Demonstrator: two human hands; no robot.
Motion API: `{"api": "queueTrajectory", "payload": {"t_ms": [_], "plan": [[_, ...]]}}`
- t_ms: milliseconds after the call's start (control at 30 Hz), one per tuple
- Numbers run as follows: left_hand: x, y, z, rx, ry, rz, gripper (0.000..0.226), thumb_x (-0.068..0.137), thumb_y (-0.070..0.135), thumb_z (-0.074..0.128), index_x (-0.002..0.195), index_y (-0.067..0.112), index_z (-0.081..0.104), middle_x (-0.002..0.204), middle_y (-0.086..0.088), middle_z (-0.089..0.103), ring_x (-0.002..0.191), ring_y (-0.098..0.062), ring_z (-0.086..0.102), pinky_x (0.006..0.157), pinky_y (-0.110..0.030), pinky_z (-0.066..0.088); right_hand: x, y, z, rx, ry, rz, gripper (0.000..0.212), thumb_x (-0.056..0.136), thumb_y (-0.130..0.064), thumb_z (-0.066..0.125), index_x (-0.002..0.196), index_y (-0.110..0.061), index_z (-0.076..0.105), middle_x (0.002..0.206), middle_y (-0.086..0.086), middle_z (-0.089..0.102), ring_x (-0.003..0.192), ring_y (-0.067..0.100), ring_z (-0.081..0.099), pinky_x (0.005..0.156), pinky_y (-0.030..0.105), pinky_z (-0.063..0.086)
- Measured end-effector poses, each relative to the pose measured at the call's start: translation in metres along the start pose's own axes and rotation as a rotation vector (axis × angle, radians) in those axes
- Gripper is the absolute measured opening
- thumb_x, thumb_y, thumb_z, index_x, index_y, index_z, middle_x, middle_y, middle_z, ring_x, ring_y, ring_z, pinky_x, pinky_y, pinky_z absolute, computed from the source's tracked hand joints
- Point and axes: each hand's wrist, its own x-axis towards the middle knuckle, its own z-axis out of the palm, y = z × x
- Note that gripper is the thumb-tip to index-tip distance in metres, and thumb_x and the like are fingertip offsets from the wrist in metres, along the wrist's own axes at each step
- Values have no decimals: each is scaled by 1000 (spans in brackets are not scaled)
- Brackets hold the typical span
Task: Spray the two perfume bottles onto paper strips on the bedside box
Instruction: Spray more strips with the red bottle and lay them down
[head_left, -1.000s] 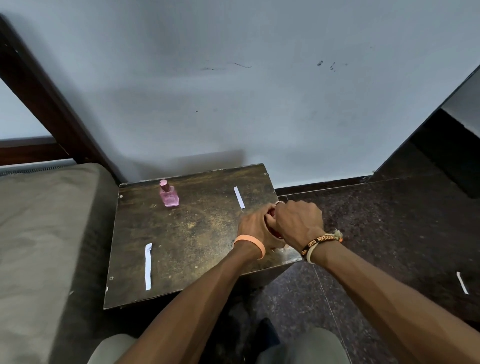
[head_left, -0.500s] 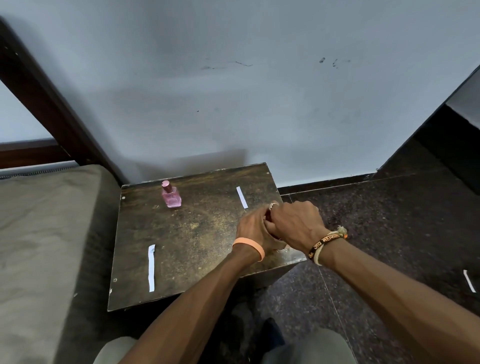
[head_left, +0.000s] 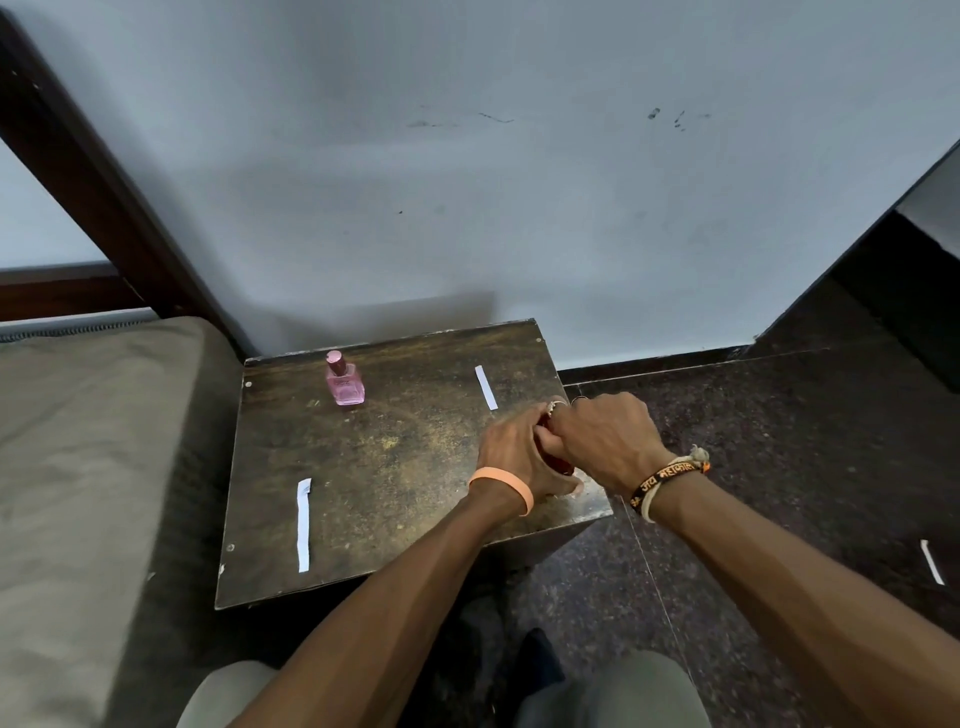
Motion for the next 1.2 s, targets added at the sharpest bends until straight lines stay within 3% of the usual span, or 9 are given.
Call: {"api": "queueTrajectory", "payload": {"t_ms": [133,367,467,567,733,900,1000,1100,1200], "plan": [[1,-1,-1,-8,-30,-18,74,38,48,83,106,35,56,90,11,70,77,-10,59,84,-29,50,6,-8,5,77,-37,94,45,101,-49,29,87,-18,58,54,-5,34,42,15,31,42,27,21],[1,-2,0,41,-45,-17,74,41,51,82,107,34,54,92,12,70,84,-11,63,84,-27,48,-2,-4,-2,-13,-7,-14,48,101,-55,26,78,-20,48,51,-6,34,38,13,28,40,26,15],[0,1,-1,25,-46,-23,74,42,48,82,109,33,55,93,11,70,81,-10,61,83,-27,49,0,-8,2,32,-20,77,49,101,-52,29,82,-18,58,57,-5,48,44,17,39,42,25,20],[-1,-1,-2,15,-41,-17,77,41,43,84,111,33,56,96,10,71,77,-9,58,83,-26,48,2,-12,6,149,-63,136,49,97,-60,34,88,-19,58,60,-6,43,52,21,49,43,27,24],[1,1,-3,41,-63,-24,61,43,45,81,96,33,53,84,11,68,73,-12,59,78,-26,51,-2,-5,8,75,-22,33,46,100,-57,25,89,-19,49,54,-6,33,40,16,32,40,27,24],[-2,1,-4,11,-27,11,75,43,40,84,113,30,57,96,6,71,88,-19,66,84,-30,50,4,-15,7,136,-34,142,40,104,-44,29,97,-16,57,60,-5,42,50,19,45,46,28,31],[-3,0,-5,20,-21,7,74,44,41,84,112,31,57,93,7,71,85,-19,66,82,-28,51,3,-14,6,198,-50,105,41,102,-51,31,91,-17,52,64,-4,49,52,21,50,48,29,32],[-2,2,-4,41,-44,-14,71,43,48,81,108,33,55,93,12,70,83,-12,64,77,-20,44,-1,-7,3,97,-30,57,44,99,-58,29,84,-19,42,54,-6,36,41,15,35,42,26,24],[-2,4,-3,38,-37,-12,69,43,49,80,106,33,55,92,13,69,80,-10,62,77,-20,44,-2,-11,5,112,-22,157,45,101,-54,30,85,-17,50,54,-6,37,41,15,34,41,26,23]]}}
